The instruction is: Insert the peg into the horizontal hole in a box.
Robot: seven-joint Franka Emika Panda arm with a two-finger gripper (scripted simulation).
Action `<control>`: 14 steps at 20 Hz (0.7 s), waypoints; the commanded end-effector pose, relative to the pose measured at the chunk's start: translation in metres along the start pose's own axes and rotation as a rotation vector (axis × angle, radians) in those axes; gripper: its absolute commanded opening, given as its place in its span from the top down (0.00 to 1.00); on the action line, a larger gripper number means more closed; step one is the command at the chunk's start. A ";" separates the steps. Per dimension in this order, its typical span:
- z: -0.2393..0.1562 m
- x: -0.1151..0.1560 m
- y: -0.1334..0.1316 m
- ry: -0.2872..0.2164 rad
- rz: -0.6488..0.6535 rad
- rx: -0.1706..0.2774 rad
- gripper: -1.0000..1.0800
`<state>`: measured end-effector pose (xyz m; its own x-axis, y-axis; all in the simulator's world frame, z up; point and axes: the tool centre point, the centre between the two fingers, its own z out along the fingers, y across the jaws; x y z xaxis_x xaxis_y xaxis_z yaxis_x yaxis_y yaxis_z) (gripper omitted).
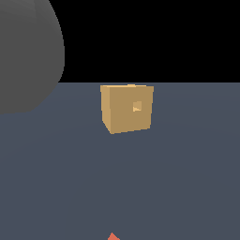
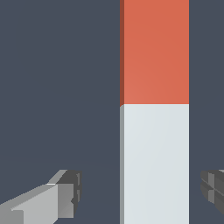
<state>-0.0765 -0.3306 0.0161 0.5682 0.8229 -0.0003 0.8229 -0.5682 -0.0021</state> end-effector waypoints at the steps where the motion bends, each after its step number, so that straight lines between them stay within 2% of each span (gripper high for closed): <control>1: 0.001 0.000 0.001 0.000 0.000 -0.002 1.00; 14: 0.000 0.004 0.002 0.000 -0.009 -0.002 1.00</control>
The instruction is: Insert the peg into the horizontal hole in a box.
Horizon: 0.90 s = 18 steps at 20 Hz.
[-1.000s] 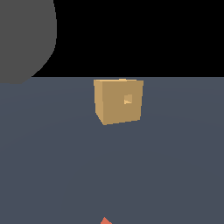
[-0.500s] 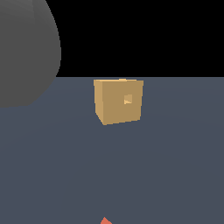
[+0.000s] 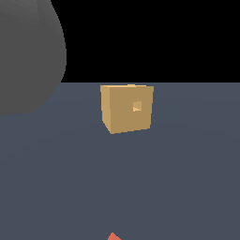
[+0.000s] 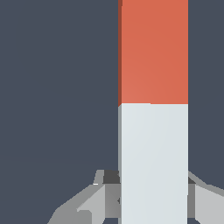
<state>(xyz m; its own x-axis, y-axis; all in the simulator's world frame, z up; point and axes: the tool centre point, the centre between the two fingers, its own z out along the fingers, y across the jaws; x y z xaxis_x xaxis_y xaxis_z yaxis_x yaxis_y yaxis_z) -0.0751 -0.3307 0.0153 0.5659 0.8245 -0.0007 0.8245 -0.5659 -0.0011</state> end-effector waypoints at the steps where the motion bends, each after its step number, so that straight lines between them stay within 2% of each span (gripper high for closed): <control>1: -0.002 0.006 0.002 0.001 -0.013 -0.001 1.00; 6: -0.008 0.032 0.011 0.000 -0.075 -0.001 1.00; 10: -0.016 0.070 0.021 -0.001 -0.162 -0.002 1.00; 14: -0.028 0.124 0.029 -0.002 -0.285 -0.002 1.00; 18: -0.043 0.195 0.029 -0.003 -0.442 -0.002 1.00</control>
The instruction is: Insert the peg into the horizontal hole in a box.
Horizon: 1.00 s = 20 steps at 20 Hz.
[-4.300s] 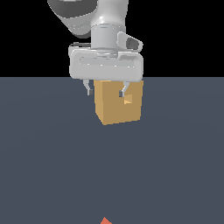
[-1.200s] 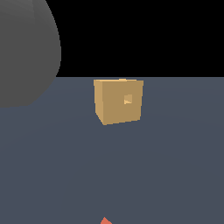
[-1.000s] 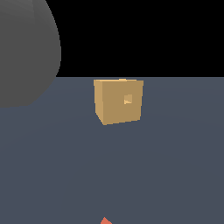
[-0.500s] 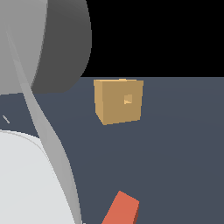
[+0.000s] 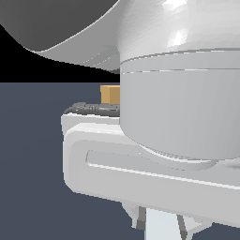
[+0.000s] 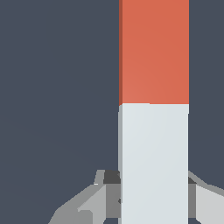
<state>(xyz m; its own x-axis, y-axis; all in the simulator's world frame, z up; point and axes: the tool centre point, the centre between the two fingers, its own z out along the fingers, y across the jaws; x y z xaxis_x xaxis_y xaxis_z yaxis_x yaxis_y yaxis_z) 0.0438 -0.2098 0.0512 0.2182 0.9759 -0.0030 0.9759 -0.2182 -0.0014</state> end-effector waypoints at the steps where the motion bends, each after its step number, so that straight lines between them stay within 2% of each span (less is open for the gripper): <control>1: -0.010 0.042 0.014 0.000 -0.098 -0.002 1.00; 6: -0.027 0.120 0.028 0.000 -0.274 -0.003 1.00; 12: -0.043 0.198 0.028 0.001 -0.451 -0.003 1.00; 16: -0.050 0.231 0.023 0.002 -0.525 -0.003 1.00; 20: -0.052 0.242 0.020 0.002 -0.550 -0.002 1.00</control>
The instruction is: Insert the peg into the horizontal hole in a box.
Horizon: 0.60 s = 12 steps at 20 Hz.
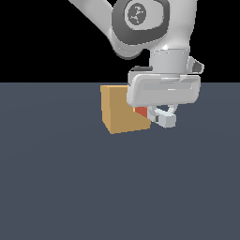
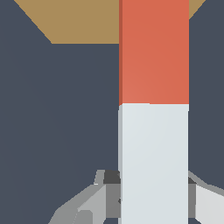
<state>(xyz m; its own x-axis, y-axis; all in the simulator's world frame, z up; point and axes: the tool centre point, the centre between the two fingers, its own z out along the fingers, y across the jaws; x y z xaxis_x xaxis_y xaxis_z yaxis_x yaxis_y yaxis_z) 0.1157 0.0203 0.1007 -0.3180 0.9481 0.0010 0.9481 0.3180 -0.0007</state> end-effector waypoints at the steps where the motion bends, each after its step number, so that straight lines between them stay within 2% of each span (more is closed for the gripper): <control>1: -0.002 0.001 0.001 -0.001 -0.006 -0.001 1.00; 12: -0.001 0.002 0.000 -0.001 -0.009 0.001 1.00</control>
<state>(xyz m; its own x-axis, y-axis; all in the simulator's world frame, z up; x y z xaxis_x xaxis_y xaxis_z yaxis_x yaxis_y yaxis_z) 0.1146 0.0211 0.1010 -0.3261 0.9453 0.0001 0.9453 0.3261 -0.0032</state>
